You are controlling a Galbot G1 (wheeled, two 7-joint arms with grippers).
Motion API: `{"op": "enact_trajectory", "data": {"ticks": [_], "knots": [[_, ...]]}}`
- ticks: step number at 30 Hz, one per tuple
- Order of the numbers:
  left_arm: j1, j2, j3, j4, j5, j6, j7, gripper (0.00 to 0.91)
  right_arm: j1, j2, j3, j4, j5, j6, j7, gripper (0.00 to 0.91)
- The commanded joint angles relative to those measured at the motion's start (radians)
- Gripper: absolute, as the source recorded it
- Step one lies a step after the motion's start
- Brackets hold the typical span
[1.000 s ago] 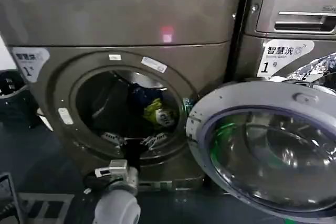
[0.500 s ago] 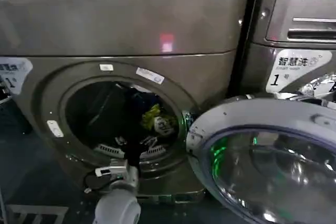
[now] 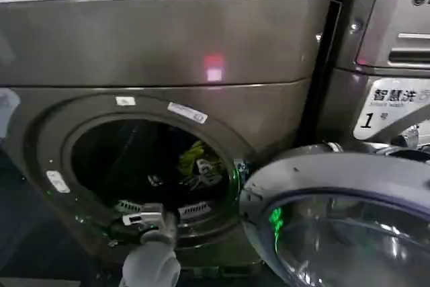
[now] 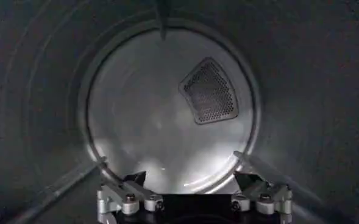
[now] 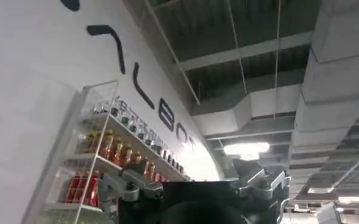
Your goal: Grasp the clothes from the dryer.
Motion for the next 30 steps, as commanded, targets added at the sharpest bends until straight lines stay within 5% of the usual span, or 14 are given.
{"op": "enact_trajectory", "data": {"ticks": [1, 8, 12, 18, 30], "knots": [[-0.002, 0.001, -0.004, -0.002, -0.002, 0.0, 0.0, 0.907, -0.003, 0.003, 0.005, 0.012, -0.005, -0.013, -0.004, 0.907], [-0.079, 0.014, -0.022, 0.07, -0.022, -0.036, 0.012, 0.907, -0.01, -0.002, 0.015, 0.038, -0.082, -0.08, -0.034, 0.907], [-0.208, 0.012, -0.018, 0.221, -0.064, -0.073, 0.015, 0.907, -0.016, -0.02, 0.046, 0.054, -0.09, -0.156, 0.021, 0.907], [-0.432, 0.012, -0.016, 0.489, -0.104, -0.12, 0.043, 0.907, -0.018, -0.024, 0.074, 0.015, -0.088, -0.112, -0.037, 0.907], [-0.864, 0.107, 0.04, 0.996, 0.203, -0.017, 0.679, 0.907, 0.016, -0.015, 0.052, 0.006, -0.083, -0.113, -0.037, 0.907]]}}
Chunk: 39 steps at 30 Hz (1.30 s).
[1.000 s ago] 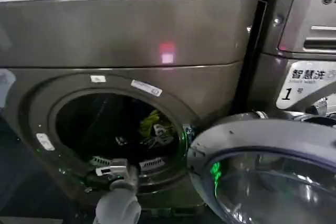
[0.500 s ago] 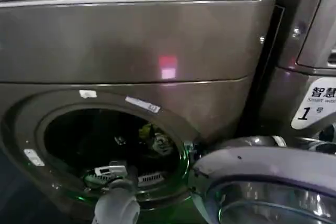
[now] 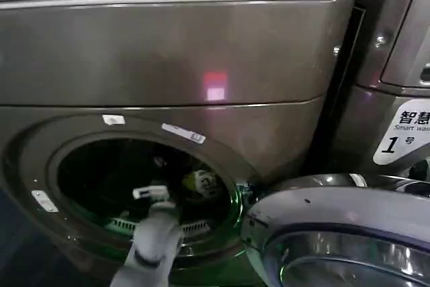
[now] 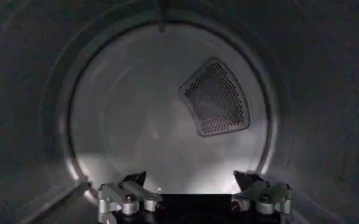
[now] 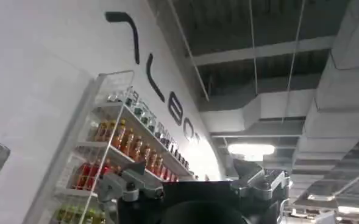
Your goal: Grasp the clothes from the dryer.
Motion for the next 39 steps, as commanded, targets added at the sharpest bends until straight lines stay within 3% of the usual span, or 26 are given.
{"op": "enact_trajectory", "data": {"ticks": [1, 5, 11, 16, 26, 34, 39], "knots": [[-0.362, 0.07, 0.047, 0.408, 0.249, 0.044, 0.515, 0.907, 0.012, -0.002, 0.001, -0.005, -0.006, -0.007, -0.007, 0.907], [-0.439, 0.127, 0.131, 0.548, 0.419, -0.06, 0.708, 0.907, 0.019, -0.005, -0.005, 0.001, -0.004, -0.008, -0.007, 0.907], [-0.503, 0.179, 0.277, 0.75, 0.554, -0.384, 0.873, 0.907, 0.019, -0.005, -0.006, -0.004, -0.002, -0.008, -0.01, 0.907], [-0.541, 0.179, 0.354, 0.842, 0.66, -0.478, 0.951, 0.907, 0.014, -0.004, 0.001, -0.007, -0.001, -0.009, -0.013, 0.907], [-0.696, 0.088, 0.548, 1.044, 0.661, -0.465, 1.038, 0.907, 0.009, 0.008, 0.008, -0.002, -0.001, -0.006, -0.018, 0.907], [-0.76, -0.017, 0.617, 1.152, 0.647, -0.435, 1.031, 0.907, 0.017, 0.016, -0.001, 0.002, -0.006, -0.005, -0.019, 0.907], [-0.761, -0.044, 0.644, 1.193, 0.649, -0.425, 1.031, 0.907, 0.018, 0.017, 0.0, -0.005, -0.009, -0.002, -0.021, 0.907]]}}
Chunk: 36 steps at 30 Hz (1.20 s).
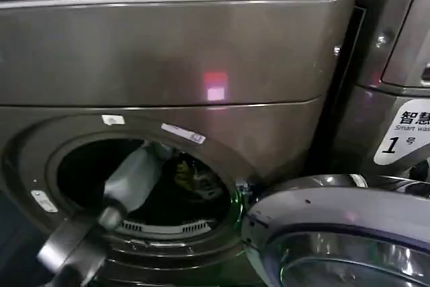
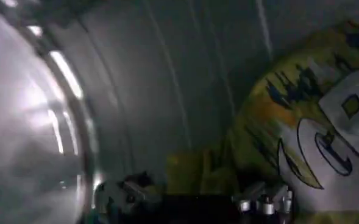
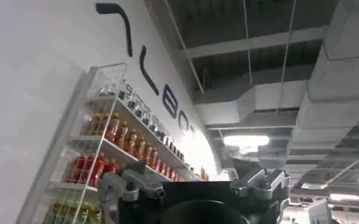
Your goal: Grasp the clothes from the dryer.
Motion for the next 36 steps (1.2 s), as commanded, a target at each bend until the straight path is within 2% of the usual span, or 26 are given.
{"op": "enact_trajectory", "data": {"ticks": [1, 4, 6, 7, 8, 9, 10, 12, 13, 14, 15, 16, 28, 32, 36], "knots": [[-0.05, -0.071, 0.091, 0.127, 0.018, -0.009, 0.039, 0.907, 0.004, 0.003, -0.003, -0.004, -0.003, 0.003, -0.002, 0.907], [-0.048, -0.074, 0.102, 0.13, 0.018, -0.005, 0.043, 0.907, 0.012, 0.002, -0.012, -0.008, -0.007, 0.004, -0.003, 0.907], [-0.049, -0.075, 0.117, 0.134, 0.019, -0.006, 0.047, 0.876, 0.018, 0.001, -0.018, -0.009, -0.009, 0.005, -0.002, 0.907], [-0.05, -0.075, 0.12, 0.135, 0.017, -0.006, 0.048, 0.785, 0.019, 0.001, -0.022, -0.008, -0.01, 0.005, -0.003, 0.907], [-0.05, -0.077, 0.12, 0.139, 0.019, -0.006, 0.048, 0.739, 0.02, 0.002, -0.025, -0.007, -0.013, 0.006, -0.003, 0.907], [-0.049, -0.077, 0.121, 0.139, 0.019, -0.007, 0.052, 0.626, 0.021, 0.001, -0.027, -0.006, -0.014, 0.007, -0.003, 0.907], [-0.048, -0.078, 0.12, 0.138, 0.018, -0.006, 0.05, 0.592, 0.022, 0.001, -0.028, -0.004, -0.014, 0.006, -0.003, 0.907], [-0.046, -0.079, 0.12, 0.138, 0.019, -0.006, 0.051, 0.239, 0.022, 0.001, -0.028, -0.001, -0.014, 0.006, -0.003, 0.907], [-0.045, -0.08, 0.12, 0.139, 0.018, -0.007, 0.05, 0.148, 0.021, 0.001, -0.028, -0.001, -0.014, 0.006, -0.002, 0.907], [-0.045, -0.08, 0.119, 0.139, 0.018, -0.007, 0.049, 0.08, 0.02, 0.002, -0.028, 0.0, -0.014, 0.007, -0.002, 0.907], [-0.044, -0.08, 0.117, 0.139, 0.016, -0.008, 0.047, 0.08, 0.02, 0.004, -0.028, 0.001, -0.014, 0.006, -0.002, 0.907], [-0.045, -0.079, 0.116, 0.138, 0.016, -0.01, 0.046, 0.0, 0.02, 0.005, -0.028, 0.003, -0.014, 0.007, -0.002, 0.907], [-0.036, -0.069, 0.069, 0.114, -0.017, -0.017, 0.02, 0.0, 0.031, 0.011, -0.05, 0.011, -0.02, 0.01, -0.002, 0.907], [-0.007, -0.055, -0.031, 0.071, -0.042, 0.002, -0.048, 0.0, 0.04, 0.015, -0.063, 0.016, -0.024, 0.011, -0.002, 0.907], [0.053, -0.016, -0.197, -0.024, -0.087, 0.052, -0.117, 0.0, 0.046, 0.018, -0.076, 0.03, -0.026, 0.011, 0.0, 0.907]]}}
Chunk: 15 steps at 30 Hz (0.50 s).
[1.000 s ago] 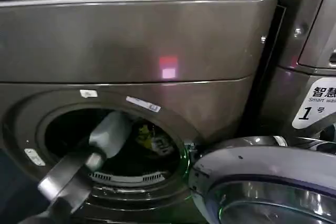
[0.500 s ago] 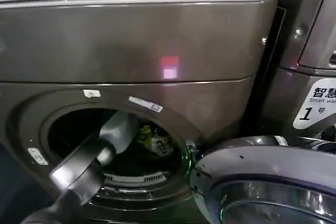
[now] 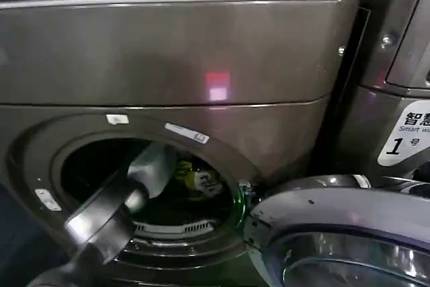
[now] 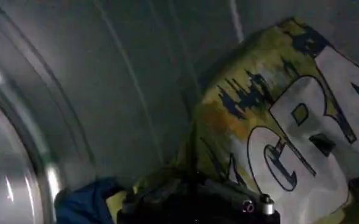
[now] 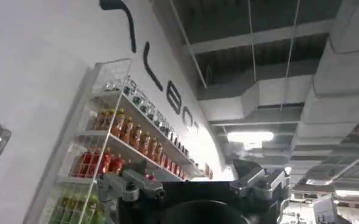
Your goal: Grasp the clothes from the dryer.
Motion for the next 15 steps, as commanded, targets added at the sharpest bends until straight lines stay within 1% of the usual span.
{"op": "enact_trajectory", "data": {"ticks": [1, 2, 4, 6, 7, 8, 10, 11, 13, 15], "knots": [[0.084, 0.046, -0.252, -0.146, -0.076, 0.066, -0.134, 0.0, 0.011, 0.003, -0.022, 0.018, -0.003, 0.0, 0.001, 0.907], [0.115, 0.07, -0.292, -0.205, -0.097, 0.088, -0.163, 0.0, 0.013, 0.006, -0.026, 0.022, -0.003, -0.001, 0.002, 0.907], [0.169, 0.089, -0.345, -0.292, -0.139, 0.11, -0.215, 0.0, 0.015, 0.009, -0.033, 0.029, -0.004, -0.001, 0.003, 0.907], [0.232, 0.11, -0.414, -0.393, -0.22, 0.151, -0.293, 0.0, 0.019, 0.015, -0.041, 0.039, -0.003, 0.001, 0.002, 0.907], [0.258, 0.118, -0.429, -0.431, -0.243, 0.154, -0.318, 0.0, 0.022, 0.018, -0.045, 0.042, -0.003, 0.001, 0.003, 0.907], [0.286, 0.126, -0.456, -0.479, -0.3, 0.167, -0.389, 0.0, 0.023, 0.019, -0.048, 0.044, -0.003, 0.001, 0.003, 0.907], [0.355, 0.13, -0.488, -0.56, -0.402, 0.182, -0.502, 0.0, 0.024, 0.021, -0.05, 0.046, -0.002, 0.001, 0.003, 0.907], [0.383, 0.126, -0.507, -0.603, -0.435, 0.173, -0.541, 0.0, 0.025, 0.021, -0.051, 0.049, 0.002, 0.001, 0.007, 0.907], [0.46, 0.101, -0.566, -0.702, -0.471, 0.184, -0.669, 0.0, 0.024, 0.021, -0.05, 0.055, 0.009, 0.005, 0.01, 0.907], [0.52, 0.083, -0.603, -0.779, -0.544, 0.166, -0.773, 0.0, 0.022, 0.02, -0.05, 0.056, 0.01, 0.017, 0.007, 0.907]]}}
